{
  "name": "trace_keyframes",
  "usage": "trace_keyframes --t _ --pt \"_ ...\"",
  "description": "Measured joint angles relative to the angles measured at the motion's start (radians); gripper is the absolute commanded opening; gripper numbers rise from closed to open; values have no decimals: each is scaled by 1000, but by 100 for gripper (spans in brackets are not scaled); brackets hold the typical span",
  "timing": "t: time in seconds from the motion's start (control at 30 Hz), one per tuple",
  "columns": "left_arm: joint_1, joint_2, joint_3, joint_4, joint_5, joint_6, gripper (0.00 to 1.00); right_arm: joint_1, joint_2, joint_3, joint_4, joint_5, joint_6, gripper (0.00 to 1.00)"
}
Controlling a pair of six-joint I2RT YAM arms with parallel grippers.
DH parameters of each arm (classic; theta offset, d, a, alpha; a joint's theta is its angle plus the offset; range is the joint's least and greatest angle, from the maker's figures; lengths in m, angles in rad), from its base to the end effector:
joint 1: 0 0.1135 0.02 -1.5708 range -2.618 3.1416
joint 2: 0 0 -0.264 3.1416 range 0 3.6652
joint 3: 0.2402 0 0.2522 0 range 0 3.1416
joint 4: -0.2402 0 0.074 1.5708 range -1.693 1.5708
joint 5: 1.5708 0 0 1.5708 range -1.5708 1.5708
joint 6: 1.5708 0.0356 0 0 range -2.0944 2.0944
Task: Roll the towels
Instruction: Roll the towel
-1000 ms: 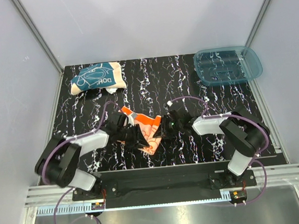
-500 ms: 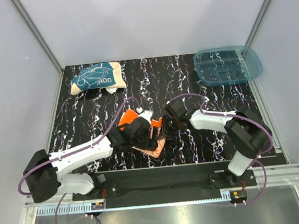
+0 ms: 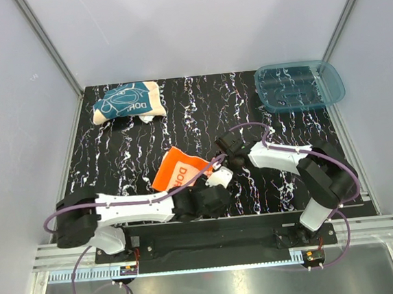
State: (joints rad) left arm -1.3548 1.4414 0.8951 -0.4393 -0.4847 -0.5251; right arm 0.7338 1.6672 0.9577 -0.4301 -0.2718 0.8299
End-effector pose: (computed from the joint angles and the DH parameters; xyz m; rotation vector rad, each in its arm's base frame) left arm 0.0772 -0.2745 0.2113 0.8061 2.2750 -0.2346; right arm 0.2280 0.2185 0.1638 0.0532 2.9355 0.7376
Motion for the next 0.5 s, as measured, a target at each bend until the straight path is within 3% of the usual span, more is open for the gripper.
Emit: trace_keyframes --t 0.23,0.5 --pt "-28 86 -10 53 -47 1 64 2 -17 3 -41 10 -4 9" --pt "-39 156 -28 131 -75 -14 40 2 -22 11 -72 24 -8 9"
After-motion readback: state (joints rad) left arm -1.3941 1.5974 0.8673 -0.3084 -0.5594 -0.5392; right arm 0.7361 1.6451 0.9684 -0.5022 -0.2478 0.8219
